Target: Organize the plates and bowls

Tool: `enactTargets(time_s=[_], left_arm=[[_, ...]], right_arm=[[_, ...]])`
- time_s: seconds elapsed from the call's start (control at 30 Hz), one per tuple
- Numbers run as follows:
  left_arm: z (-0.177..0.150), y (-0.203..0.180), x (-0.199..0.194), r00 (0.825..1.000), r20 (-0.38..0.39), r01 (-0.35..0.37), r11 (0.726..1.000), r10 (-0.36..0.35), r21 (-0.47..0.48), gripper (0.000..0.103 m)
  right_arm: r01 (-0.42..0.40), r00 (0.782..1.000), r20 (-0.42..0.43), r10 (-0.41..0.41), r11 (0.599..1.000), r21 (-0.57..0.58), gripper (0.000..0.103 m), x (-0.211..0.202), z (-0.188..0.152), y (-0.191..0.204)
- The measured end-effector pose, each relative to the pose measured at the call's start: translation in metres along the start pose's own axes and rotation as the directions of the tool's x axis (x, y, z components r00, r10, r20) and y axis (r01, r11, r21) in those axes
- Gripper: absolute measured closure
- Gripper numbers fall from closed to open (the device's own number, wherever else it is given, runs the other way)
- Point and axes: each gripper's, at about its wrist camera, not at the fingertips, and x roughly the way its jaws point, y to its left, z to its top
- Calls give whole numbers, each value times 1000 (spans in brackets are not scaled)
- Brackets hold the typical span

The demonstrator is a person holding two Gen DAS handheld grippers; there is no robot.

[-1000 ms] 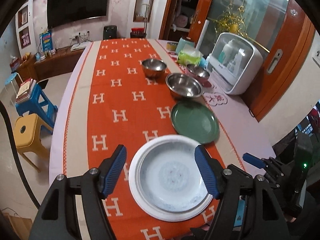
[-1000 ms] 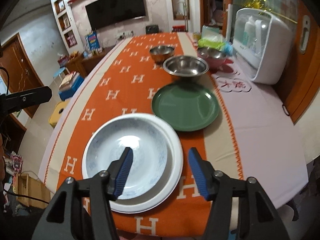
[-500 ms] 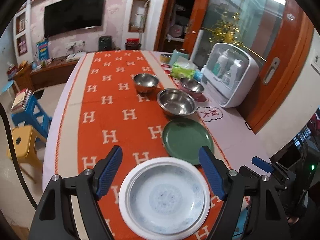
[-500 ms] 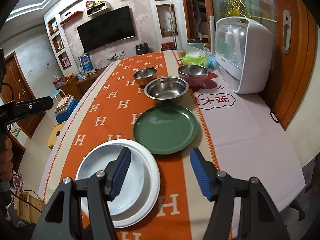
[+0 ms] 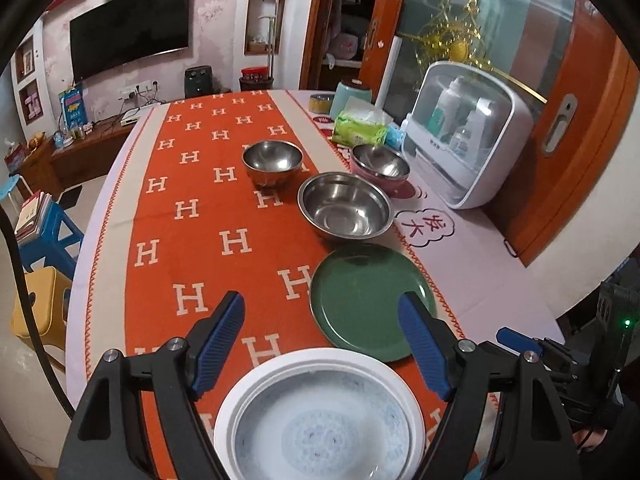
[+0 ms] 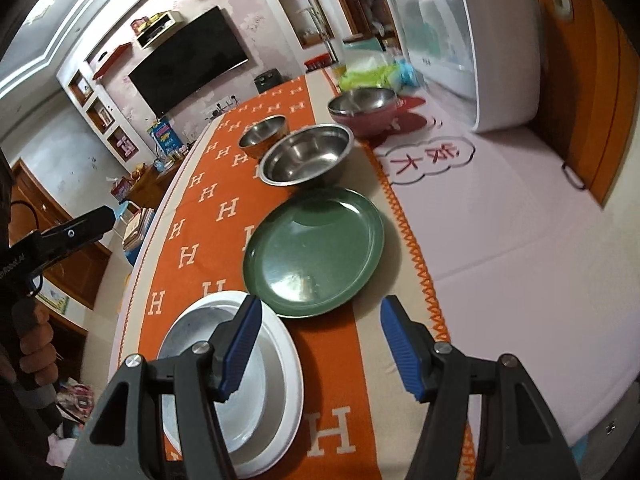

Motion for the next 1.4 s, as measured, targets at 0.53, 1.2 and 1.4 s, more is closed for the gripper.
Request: enactTargets(time_s=[0.53, 1.2, 1.4], left_arm=[[8, 0, 112, 963, -269, -34, 998, 21, -44, 25], [-5, 17, 202, 873, -478, 24, 986, -100, -164, 39], [-7, 16, 215, 853, -508, 39, 986, -118, -163, 60]], right_arm=[[-91, 985, -125, 119, 973, 213, 41, 82, 14, -54], [-130, 980, -123, 158, 969, 211, 80, 123, 22, -66], [-125, 982, -114, 149, 973, 195, 87, 128, 26, -68]])
